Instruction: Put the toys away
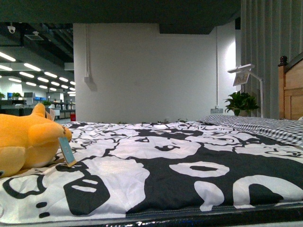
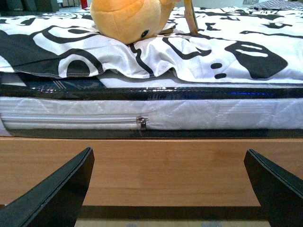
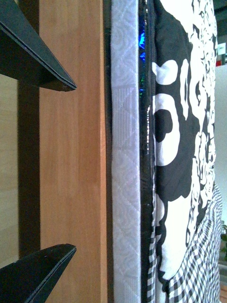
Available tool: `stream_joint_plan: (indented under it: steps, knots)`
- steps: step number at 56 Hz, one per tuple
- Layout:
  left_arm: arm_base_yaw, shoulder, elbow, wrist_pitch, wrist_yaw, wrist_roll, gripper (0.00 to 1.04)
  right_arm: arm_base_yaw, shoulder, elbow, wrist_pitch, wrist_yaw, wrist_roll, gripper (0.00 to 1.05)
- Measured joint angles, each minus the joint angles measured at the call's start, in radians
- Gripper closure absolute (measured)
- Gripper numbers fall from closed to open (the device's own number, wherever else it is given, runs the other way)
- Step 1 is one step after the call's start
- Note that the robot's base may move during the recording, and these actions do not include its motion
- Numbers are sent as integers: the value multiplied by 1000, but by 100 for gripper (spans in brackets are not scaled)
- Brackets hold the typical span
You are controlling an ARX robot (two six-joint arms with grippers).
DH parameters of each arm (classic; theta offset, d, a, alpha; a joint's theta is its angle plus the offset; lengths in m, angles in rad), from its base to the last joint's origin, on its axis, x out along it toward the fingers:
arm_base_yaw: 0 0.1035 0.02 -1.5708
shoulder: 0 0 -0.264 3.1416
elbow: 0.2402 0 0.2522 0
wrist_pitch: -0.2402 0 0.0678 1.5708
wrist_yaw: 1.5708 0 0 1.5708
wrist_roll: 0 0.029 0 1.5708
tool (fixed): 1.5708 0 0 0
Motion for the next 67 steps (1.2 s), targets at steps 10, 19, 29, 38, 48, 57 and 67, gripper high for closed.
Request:
stream_joint_plan:
  steps: [10, 19, 29, 38, 48, 57, 67]
  knots:
    - [0, 0, 0, 0, 1, 0, 6, 0, 0, 0, 0, 2, 0, 6]
    - [0, 0, 0, 0, 0, 0, 6, 0, 0, 0, 0, 2, 0, 6]
    - [0, 0, 0, 0, 0, 0, 6, 0, 0, 0, 0, 2, 0, 6]
    - [0, 0, 0, 0, 0, 0, 6, 0, 0, 0, 0, 2, 0, 6]
    - [0, 0, 0, 0, 0, 0, 6, 0, 0, 0, 0, 2, 0, 6]
    - [0, 0, 0, 0, 4, 0, 6, 0, 0, 0, 0, 8, 0, 6]
    - [0, 0, 0, 0, 3, 1, 6, 0, 0, 0, 0, 7, 0, 6]
